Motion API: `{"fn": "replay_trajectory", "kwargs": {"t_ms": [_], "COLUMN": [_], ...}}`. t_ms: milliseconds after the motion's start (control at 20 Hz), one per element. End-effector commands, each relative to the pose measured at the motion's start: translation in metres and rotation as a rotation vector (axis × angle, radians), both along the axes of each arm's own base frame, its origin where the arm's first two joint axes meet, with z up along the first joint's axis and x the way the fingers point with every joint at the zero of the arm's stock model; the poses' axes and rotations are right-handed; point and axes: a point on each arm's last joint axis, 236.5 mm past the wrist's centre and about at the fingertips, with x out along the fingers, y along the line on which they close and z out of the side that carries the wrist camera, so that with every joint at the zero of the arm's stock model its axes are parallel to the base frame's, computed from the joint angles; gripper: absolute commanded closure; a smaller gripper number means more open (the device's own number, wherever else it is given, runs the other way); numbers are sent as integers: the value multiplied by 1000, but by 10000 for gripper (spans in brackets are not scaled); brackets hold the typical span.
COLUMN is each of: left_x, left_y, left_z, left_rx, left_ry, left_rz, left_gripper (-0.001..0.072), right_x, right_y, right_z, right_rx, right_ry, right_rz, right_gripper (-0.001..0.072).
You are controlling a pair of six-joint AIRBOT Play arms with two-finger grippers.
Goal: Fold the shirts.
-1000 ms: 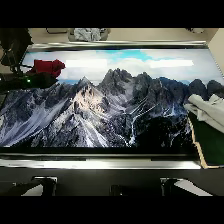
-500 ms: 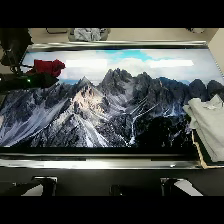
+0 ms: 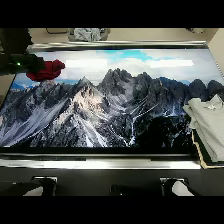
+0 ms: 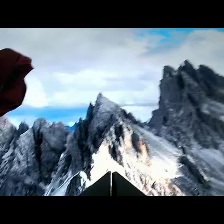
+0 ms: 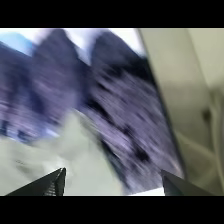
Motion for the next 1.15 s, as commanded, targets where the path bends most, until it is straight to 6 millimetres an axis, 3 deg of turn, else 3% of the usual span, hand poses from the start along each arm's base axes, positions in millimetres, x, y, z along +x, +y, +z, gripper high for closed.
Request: {"fn": "replay_trajectory", "kwargs": {"t_ms": [0,50,100,150,250,400,1100], "left_x": [-32,-61,-89,-111,-123,-116,-116], "left_y": [26,28,32,33,23,19,19], "left_z": [-77,-115,-145,-167,-186,-180,-180], "left_rx": [176,185,212,226,189,130,130], "left_ry": [321,499,645,727,691,588,588], "left_rz": [97,112,111,89,67,122,122], "left_gripper": [299,57,36,37,37,36,36], "right_x": [37,22,6,-7,-15,-9,-9], "right_y": [144,177,201,215,229,232,228], "right_z": [-70,-106,-137,-159,-178,-179,-179], "right_rx": [161,229,271,289,284,257,239], "right_ry": [244,414,571,687,751,726,730], "right_rz": [231,301,359,388,415,426,424], "right_gripper": [61,129,193,200,200,200,200]}}
